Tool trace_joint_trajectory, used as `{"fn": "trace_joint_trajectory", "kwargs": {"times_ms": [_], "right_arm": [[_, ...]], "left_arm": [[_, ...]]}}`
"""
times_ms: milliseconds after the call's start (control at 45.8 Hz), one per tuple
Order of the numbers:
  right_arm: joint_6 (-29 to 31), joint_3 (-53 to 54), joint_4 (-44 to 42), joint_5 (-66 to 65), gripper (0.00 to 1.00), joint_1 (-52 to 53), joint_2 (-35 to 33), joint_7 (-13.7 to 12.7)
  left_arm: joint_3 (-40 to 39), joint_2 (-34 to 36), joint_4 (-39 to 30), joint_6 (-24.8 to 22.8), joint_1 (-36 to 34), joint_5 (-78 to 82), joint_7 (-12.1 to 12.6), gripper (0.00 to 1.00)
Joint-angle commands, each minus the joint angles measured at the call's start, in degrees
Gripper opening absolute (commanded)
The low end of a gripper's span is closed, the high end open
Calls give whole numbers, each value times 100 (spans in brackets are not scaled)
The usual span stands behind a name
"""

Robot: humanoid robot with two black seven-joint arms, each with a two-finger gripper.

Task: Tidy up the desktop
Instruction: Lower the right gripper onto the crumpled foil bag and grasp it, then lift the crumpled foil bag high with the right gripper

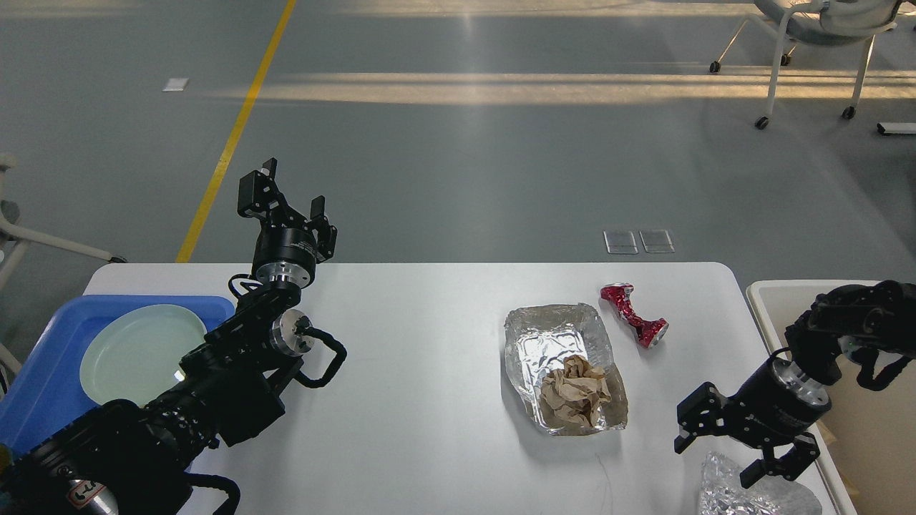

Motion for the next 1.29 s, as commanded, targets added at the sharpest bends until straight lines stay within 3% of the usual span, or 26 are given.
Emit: {"fn": "trace_joint_trajectory", "kwargs": {"times_ms": [0,197,350,503,546,634,699,787,1267], "right_arm": [[-290,17,9,26,98,-148,137,-1],[-1151,25,18,70,94,-447,260,-9],[-1389,17,18,70,89,-561,269,-9],[-1504,17,18,61,72,-597,269,8],[-1495,25,27,70,59,-596,260,17],[-1477,25,27,61,20,-570,260,52],[-1451,25,44,61,6,-544,260,61],[-1416,17,88,61,0,-535,269,61],[-1258,-27,132,52,0,-447,243,70]], "left_arm": [[0,0,-1,0,0,0,0,99],[0,0,-1,0,0,0,0,99],[0,0,-1,0,0,0,0,99],[0,0,-1,0,0,0,0,99],[0,0,-1,0,0,0,0,99],[0,0,-1,0,0,0,0,99],[0,0,-1,0,0,0,0,99],[0,0,-1,0,0,0,0,99],[0,0,-1,0,0,0,0,99]]}}
